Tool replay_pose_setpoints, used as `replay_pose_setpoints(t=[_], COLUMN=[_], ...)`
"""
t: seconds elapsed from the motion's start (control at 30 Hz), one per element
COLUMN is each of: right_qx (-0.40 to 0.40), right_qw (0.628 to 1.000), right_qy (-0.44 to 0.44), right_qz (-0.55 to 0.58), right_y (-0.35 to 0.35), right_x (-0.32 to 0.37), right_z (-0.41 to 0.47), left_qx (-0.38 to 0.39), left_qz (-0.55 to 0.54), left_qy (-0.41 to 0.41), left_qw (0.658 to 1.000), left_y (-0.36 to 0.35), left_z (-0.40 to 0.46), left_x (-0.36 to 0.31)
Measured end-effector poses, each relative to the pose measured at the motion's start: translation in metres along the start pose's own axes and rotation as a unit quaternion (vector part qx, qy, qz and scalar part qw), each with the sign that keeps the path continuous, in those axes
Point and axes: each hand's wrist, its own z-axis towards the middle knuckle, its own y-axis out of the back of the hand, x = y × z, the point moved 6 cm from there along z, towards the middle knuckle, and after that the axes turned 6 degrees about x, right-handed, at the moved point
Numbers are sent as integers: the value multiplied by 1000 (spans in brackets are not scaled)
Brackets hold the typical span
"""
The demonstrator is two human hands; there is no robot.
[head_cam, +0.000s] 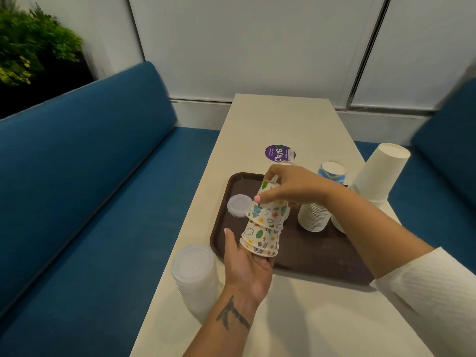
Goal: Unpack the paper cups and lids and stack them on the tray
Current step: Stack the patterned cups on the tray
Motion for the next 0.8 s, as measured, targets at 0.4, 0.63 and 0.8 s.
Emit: replay_pose_setpoints(t=[0.4, 0.63, 0.8], right_qx=[-263, -249, -215], right_qw=[964, 951, 951], right_qy=[22, -24, -48], right_qz=[-38, -180, -218], right_y=[84, 73, 57], right_x=[15, -4, -20], right_z=[-2, 30, 44], left_qx=[-20, -25, -21], left_qz=[-11, -9, -7], left_qy=[10, 19, 19], left_qw=[1000, 999, 1000], left_y=[3, 6, 7], left_z=[4, 10, 14], left_x=[0, 0, -1])
